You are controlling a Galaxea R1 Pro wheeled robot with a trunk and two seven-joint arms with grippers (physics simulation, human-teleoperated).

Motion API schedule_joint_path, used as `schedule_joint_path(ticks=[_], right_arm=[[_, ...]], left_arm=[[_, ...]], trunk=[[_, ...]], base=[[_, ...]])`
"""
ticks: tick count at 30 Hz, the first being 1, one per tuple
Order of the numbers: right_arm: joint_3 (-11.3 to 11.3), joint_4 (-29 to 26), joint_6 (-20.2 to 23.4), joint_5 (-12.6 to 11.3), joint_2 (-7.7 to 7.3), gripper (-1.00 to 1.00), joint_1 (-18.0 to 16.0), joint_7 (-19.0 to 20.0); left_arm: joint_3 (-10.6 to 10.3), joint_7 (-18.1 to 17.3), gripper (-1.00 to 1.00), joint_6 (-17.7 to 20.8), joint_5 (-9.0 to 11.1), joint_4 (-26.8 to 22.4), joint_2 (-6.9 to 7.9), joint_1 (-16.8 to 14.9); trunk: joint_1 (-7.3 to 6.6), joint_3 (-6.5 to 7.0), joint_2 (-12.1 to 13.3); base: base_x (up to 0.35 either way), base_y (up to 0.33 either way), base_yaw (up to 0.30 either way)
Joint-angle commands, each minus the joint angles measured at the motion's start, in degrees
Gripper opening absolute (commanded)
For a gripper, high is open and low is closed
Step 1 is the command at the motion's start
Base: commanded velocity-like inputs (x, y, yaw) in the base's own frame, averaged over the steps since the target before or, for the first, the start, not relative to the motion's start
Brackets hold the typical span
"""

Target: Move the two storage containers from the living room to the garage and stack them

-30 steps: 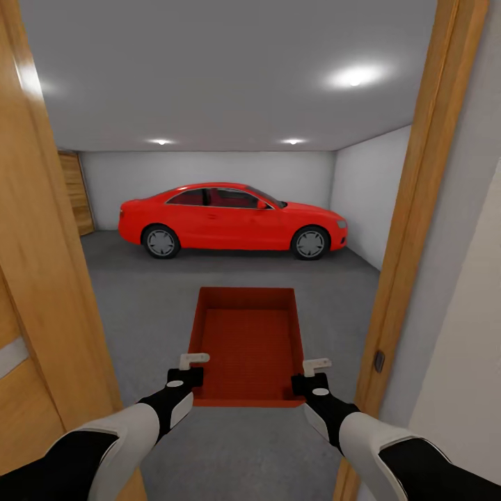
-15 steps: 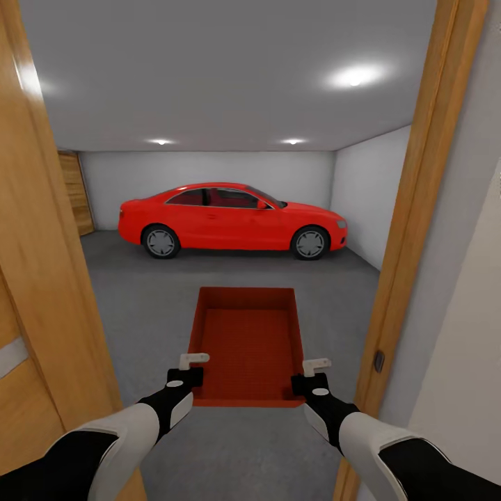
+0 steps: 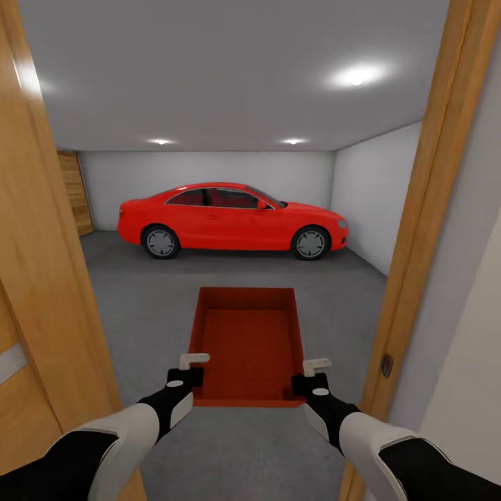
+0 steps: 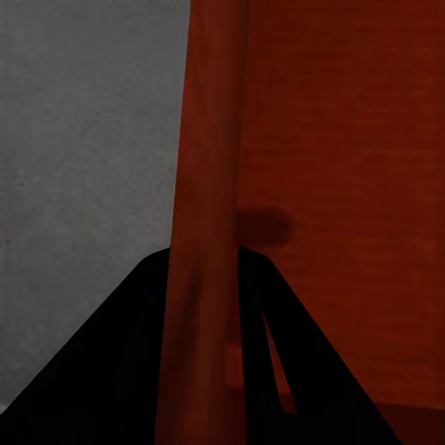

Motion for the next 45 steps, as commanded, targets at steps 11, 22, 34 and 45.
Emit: schedule_joint_path(ticks=[11,22,34,45], right_arm=[[-0.1,0.3,-0.3,-1.4,0.28,-1.0,0.0,-0.4],[-0.1,0.3,-0.3,-1.4,0.28,-1.0,0.0,-0.4],[-0.1,0.4,-0.3,-1.5,0.28,-1.0,0.0,-0.4],[-0.1,0.4,-0.3,-1.5,0.28,-1.0,0.0,-0.5]], left_arm=[[1.6,1.1,-1.0,-1.3,0.1,-0.6,-0.21,-0.1],[1.6,1.1,-1.0,-1.3,0.1,-0.6,-0.15,-0.1],[1.6,1.1,-1.0,-1.3,0.1,-0.6,-0.06,-0.1],[1.6,1.1,-1.0,-1.3,0.1,-0.6,-0.09,-0.1]], trunk=[[0.02,-0.08,-0.1],[0.02,-0.08,-0.1],[0.02,-0.08,-0.1],[0.02,-0.08,-0.1]], base=[[0.024,0.002,0.0],[0.286,0.0,0.0],[0.293,0.0,0.0],[0.022,0.0,0.019]])
